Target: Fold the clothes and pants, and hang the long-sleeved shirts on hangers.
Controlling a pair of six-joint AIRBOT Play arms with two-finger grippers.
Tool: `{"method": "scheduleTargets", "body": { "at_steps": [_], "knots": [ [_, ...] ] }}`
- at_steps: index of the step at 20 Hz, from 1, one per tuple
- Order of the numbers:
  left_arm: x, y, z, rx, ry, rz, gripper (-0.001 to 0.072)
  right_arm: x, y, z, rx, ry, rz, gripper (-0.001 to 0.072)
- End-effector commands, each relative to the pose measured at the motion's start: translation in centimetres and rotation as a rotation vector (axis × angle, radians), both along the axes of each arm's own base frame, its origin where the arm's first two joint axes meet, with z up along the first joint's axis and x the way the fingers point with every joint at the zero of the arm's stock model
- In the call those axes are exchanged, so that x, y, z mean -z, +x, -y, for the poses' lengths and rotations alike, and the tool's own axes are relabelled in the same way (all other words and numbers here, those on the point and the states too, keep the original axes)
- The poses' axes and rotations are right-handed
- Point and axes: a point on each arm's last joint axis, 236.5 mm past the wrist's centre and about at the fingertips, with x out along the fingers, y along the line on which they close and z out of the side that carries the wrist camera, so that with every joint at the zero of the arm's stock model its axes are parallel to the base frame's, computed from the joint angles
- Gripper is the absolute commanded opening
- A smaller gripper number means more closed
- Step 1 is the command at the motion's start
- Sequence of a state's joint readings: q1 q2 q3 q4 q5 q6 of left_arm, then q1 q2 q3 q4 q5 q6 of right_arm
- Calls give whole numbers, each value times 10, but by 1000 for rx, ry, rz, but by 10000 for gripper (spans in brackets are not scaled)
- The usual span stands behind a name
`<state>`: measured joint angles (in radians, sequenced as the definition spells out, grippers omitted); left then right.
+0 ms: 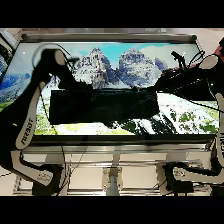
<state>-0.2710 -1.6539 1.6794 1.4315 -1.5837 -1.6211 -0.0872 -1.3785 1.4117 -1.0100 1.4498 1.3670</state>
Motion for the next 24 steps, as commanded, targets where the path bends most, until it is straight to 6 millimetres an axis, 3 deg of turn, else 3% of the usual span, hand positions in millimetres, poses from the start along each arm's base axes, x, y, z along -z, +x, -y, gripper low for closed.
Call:
{"method": "scheduleTargets", "body": {
  "at_steps": [1,4,8,9,11,12,15,17,19,21,24],
  "knots": [
    [47,-57,12,106,42,-182,37,-1,-2,-1,-4,1,-5,446],
    [66,-89,24,187,69,-259,37,0,-2,-1,-5,1,-7,446],
    [64,-97,42,255,40,-259,54,0,-2,-1,-6,1,-7,446],
    [64,-99,44,256,24,-264,118,0,-3,-1,-8,2,-10,446],
    [59,-108,45,271,-7,-309,316,0,-6,-1,-14,2,-20,446],
    [55,-114,45,279,-27,-341,369,0,-7,-1,-16,2,-22,446],
    [36,-119,47,316,-123,-348,370,0,-7,-1,-16,2,-22,446],
    [14,-103,41,299,-193,-243,370,0,-8,-1,-19,1,-26,446],
    [-15,-67,12,180,-225,-63,370,1,-12,-2,-45,-1,-30,446],
    [-44,-40,-35,35,-234,86,372,1,-17,-2,-85,-5,-32,446],
    [-62,-30,-118,-193,-220,164,506,2,-26,-3,-126,-5,-51,446]
  ]
}}
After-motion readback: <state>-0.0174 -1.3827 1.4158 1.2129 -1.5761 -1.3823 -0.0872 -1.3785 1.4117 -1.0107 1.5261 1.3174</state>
